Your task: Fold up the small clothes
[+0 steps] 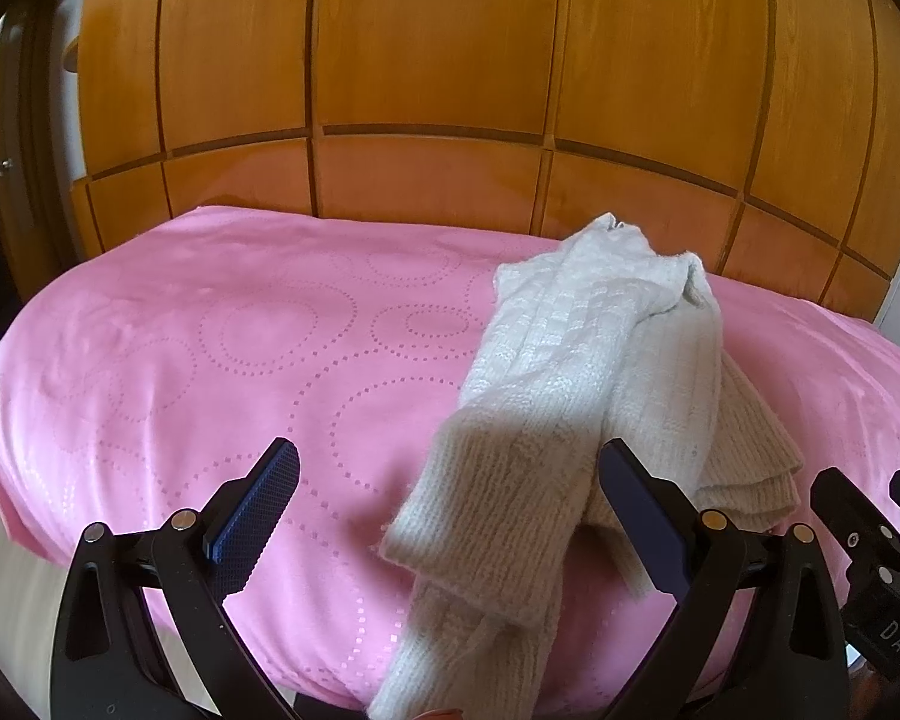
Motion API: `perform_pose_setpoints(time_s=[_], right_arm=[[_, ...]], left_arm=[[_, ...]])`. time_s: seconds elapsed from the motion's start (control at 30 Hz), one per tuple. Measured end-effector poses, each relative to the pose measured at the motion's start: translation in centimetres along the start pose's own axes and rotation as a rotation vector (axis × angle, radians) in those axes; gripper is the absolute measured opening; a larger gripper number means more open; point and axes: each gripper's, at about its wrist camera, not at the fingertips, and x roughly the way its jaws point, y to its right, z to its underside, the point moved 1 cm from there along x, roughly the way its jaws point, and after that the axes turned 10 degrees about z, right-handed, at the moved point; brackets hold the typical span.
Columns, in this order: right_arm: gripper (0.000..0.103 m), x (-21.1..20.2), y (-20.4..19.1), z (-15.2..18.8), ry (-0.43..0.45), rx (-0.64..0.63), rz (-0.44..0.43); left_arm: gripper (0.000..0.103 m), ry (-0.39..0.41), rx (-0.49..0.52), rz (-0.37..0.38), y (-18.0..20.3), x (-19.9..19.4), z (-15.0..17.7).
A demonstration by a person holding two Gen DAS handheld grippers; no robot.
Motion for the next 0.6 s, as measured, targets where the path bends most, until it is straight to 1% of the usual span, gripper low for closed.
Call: perform_pose_setpoints(time_s=[0.6], right_arm=[[0.101,-0.08,-0.28,0.03,0.002,-0.004,-0.008]], left_arm=[[0.099,-0.006,-0.001,-0.001,-0.02,0.09,-0.05]])
